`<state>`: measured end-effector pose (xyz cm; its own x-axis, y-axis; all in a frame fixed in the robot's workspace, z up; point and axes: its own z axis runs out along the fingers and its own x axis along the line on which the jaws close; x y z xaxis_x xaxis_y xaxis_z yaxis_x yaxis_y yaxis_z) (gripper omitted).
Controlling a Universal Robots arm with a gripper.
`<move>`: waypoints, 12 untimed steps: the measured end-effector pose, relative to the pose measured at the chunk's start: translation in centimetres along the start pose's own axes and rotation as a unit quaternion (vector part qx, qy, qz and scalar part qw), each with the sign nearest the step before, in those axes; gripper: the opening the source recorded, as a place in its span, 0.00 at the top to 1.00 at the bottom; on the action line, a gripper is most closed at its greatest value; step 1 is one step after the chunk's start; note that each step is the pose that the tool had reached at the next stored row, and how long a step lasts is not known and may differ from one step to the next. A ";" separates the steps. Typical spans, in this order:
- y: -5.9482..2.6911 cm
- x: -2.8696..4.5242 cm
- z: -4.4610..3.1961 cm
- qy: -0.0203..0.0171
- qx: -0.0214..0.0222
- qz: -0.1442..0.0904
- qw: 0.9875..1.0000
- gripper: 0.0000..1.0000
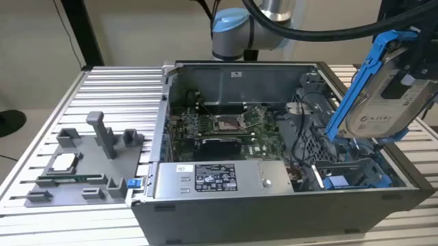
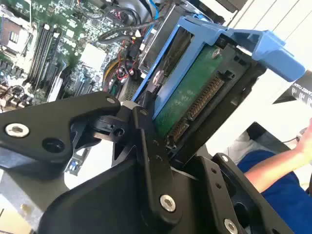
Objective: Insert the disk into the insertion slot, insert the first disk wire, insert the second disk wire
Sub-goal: 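Insert the disk into the insertion slot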
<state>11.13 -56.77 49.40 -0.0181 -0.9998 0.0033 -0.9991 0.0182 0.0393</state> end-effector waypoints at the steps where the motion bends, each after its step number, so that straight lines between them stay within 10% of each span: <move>1: 0.00 0.00 0.00 0.000 0.000 0.000 1.000 1.00; 12: 0.00 0.03 -0.01 0.000 0.000 0.000 1.000 1.00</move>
<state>11.13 -56.80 49.40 -0.0181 -0.9998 0.0036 -0.9991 0.0183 0.0396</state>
